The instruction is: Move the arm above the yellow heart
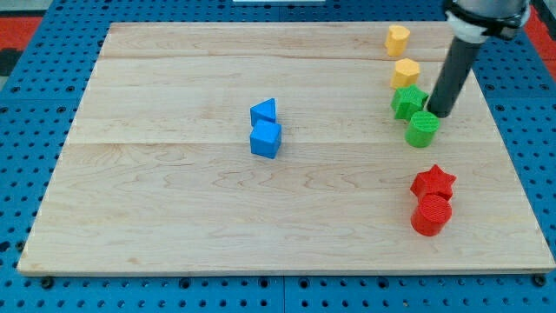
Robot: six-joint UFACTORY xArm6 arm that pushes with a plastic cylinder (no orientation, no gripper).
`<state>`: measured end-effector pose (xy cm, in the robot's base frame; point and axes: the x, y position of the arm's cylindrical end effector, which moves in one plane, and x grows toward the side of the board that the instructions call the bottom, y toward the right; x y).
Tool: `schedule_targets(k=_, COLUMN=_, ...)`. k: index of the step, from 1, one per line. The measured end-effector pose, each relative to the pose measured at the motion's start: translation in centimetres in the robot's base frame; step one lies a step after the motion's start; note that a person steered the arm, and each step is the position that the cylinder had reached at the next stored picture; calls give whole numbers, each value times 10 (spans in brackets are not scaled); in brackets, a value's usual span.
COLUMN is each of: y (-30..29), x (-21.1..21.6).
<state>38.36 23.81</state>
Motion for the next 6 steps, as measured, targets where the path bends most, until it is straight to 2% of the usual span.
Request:
schedule_targets(k=1, y=46, x=-57)
schedule_targets(k=3, y=31, x=-191)
schedule_targets(k=6, y=-4, x=-191)
